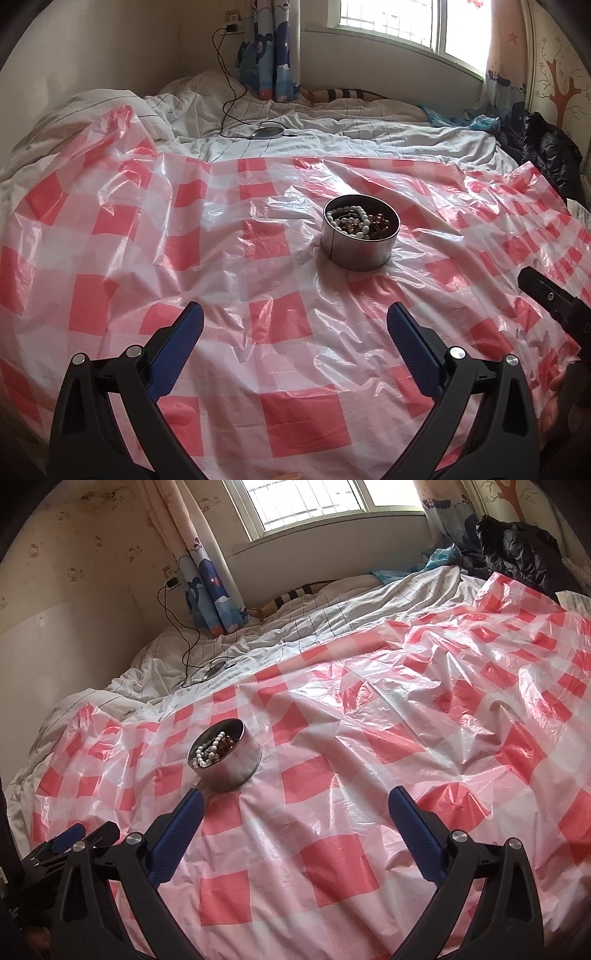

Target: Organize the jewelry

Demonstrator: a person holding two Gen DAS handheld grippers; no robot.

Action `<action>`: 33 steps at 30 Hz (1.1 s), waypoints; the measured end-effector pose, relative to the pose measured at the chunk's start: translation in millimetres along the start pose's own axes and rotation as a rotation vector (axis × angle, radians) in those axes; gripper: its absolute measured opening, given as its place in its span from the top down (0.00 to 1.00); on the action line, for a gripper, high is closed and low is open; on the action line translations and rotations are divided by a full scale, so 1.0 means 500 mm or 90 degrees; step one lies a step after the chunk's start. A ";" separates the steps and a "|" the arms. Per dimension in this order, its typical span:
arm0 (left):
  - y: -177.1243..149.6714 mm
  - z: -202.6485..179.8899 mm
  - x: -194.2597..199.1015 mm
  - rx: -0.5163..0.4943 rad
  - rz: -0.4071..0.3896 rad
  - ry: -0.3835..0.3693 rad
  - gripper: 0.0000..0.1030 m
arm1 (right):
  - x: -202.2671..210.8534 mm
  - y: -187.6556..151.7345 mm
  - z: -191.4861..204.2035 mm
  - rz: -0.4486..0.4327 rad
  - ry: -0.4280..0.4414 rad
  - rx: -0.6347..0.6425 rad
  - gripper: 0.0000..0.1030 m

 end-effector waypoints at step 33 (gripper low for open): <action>-0.040 -0.010 -0.024 -0.023 0.054 0.021 0.07 | -0.032 -0.019 -0.040 0.058 -0.056 -0.036 0.07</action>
Point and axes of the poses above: each gripper's, at about its wrist camera, not at the fingertips, and x roughly against the way its jaws point, z to its left, y to its top, the point moved 7 cm from there along -x, roughly the way its jaws point, and after that the axes turned 8 degrees about y, right-handed, at the moved point
